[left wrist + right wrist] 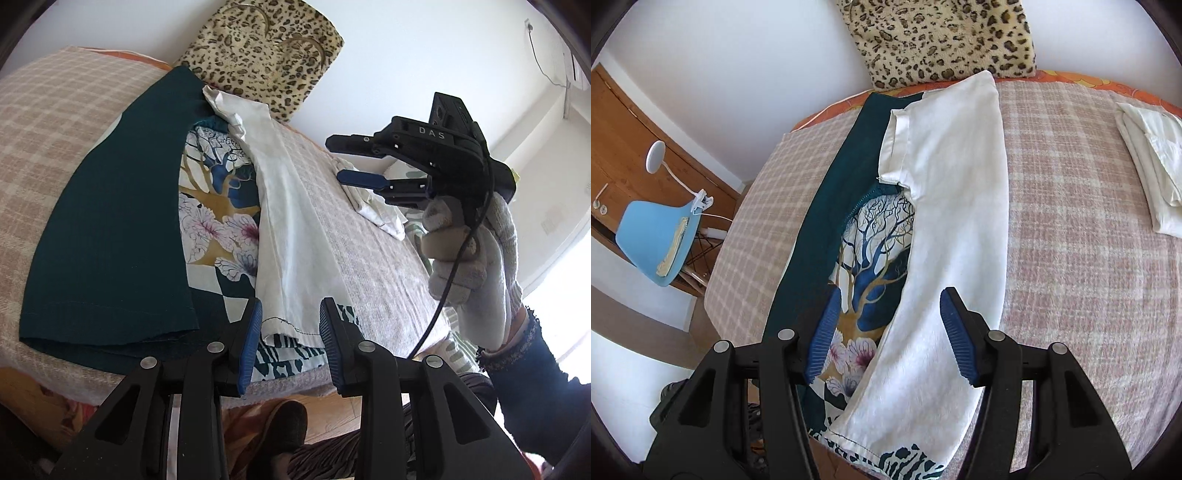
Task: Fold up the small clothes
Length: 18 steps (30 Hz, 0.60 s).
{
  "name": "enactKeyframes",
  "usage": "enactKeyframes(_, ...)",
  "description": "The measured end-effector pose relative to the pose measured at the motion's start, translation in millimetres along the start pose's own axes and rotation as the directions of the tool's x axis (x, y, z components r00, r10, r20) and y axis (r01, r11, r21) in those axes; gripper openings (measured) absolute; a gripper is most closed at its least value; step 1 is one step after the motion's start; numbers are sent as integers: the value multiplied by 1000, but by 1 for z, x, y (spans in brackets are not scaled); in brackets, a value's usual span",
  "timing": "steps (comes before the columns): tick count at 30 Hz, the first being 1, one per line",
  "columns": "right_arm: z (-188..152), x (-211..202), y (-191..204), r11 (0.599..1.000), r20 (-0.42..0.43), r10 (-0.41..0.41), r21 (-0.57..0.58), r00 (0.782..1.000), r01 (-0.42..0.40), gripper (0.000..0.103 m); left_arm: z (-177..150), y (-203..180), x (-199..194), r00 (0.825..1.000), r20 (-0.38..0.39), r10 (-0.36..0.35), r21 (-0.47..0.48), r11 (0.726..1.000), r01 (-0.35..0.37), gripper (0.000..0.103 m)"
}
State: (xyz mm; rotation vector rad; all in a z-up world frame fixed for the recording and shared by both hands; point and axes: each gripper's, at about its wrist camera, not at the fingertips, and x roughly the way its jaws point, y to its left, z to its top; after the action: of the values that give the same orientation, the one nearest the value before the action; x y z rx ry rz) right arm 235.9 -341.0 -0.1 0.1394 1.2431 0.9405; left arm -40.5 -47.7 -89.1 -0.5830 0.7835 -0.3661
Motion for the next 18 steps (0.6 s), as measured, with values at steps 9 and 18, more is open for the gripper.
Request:
enactKeyframes(9, -76, -4, -33, 992, -71, -121, 18, 990, 122, 53, -5, -4, 25, 996, -57, 63, 22, 998, -62, 36)
enactKeyframes(18, -107, 4, -42, 996, -112, -86, 21, 990, 89, 51, -5, -7, 34, 996, -27, 82, 53, 995, -81, 7)
